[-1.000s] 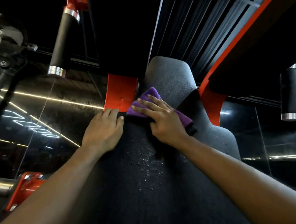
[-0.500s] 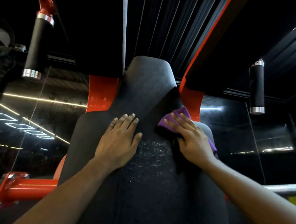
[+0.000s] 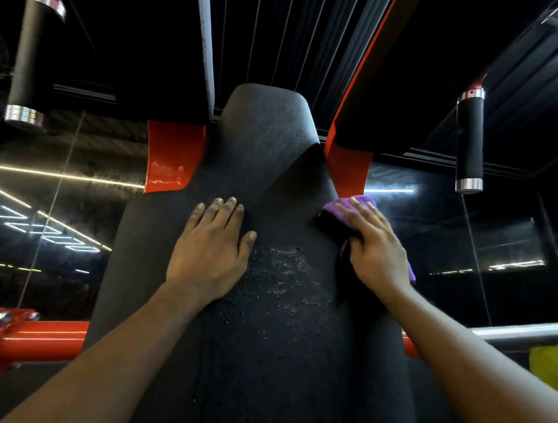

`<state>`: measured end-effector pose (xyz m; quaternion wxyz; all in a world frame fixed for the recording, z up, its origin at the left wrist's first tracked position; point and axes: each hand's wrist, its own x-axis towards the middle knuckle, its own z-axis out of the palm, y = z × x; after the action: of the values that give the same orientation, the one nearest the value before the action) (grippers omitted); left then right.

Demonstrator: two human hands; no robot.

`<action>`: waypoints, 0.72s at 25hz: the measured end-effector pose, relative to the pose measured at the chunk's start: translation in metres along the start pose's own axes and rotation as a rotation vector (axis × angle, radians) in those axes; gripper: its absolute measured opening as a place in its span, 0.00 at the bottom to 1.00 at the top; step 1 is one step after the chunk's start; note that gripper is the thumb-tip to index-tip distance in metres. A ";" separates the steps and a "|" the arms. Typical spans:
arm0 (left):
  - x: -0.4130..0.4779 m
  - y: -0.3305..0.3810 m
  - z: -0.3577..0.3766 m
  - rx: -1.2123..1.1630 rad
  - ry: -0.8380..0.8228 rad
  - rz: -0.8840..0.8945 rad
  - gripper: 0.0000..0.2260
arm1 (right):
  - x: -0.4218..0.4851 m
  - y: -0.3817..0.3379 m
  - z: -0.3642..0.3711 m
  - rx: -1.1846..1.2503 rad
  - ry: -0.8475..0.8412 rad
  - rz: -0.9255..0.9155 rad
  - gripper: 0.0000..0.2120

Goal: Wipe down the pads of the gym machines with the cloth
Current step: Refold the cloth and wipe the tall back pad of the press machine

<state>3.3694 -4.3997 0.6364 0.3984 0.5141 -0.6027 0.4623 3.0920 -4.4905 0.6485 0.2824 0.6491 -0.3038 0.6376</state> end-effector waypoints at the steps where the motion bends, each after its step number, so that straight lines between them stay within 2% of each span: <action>1: 0.000 0.000 0.000 -0.001 -0.003 -0.003 0.28 | 0.002 -0.010 0.005 0.054 0.067 0.147 0.29; 2: 0.000 0.001 0.000 0.001 -0.004 -0.004 0.28 | -0.001 -0.023 0.012 0.070 0.121 0.254 0.28; 3: 0.000 0.001 0.001 0.004 -0.002 -0.003 0.28 | -0.008 -0.033 0.020 0.040 0.158 0.282 0.28; 4: 0.000 0.001 0.001 0.008 -0.001 0.001 0.28 | -0.019 -0.037 0.024 -0.004 0.152 0.234 0.28; 7: -0.001 -0.001 0.003 0.007 0.001 0.005 0.29 | -0.033 -0.008 0.009 -0.105 -0.005 -0.039 0.32; 8: -0.002 -0.002 0.003 0.002 0.007 0.003 0.29 | -0.026 0.004 -0.001 -0.112 -0.027 -0.035 0.33; 11: -0.002 -0.001 0.005 -0.013 0.023 0.001 0.29 | -0.011 0.003 -0.005 0.063 0.089 0.333 0.31; 12: -0.003 0.000 0.006 -0.012 0.019 -0.003 0.29 | -0.017 -0.009 0.002 0.079 0.132 0.370 0.30; 13: -0.003 0.001 0.007 -0.013 0.017 -0.007 0.29 | -0.029 -0.020 0.011 0.031 0.144 0.298 0.30; 15: -0.004 0.002 0.008 -0.017 0.020 -0.016 0.29 | -0.055 -0.020 0.018 -0.076 0.057 0.046 0.32; 16: -0.003 0.002 0.008 -0.018 0.018 -0.015 0.29 | -0.054 -0.013 0.012 -0.093 0.015 -0.022 0.32; 17: -0.003 0.001 0.007 -0.018 0.016 -0.007 0.29 | -0.043 -0.005 0.004 -0.090 -0.002 -0.028 0.32; 18: -0.002 0.000 0.006 -0.017 0.018 0.004 0.28 | -0.029 0.000 0.000 -0.071 0.006 0.043 0.31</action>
<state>3.3701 -4.4049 0.6327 0.4073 0.5052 -0.6040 0.4627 3.0919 -4.4889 0.6191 0.2924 0.6302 -0.3390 0.6344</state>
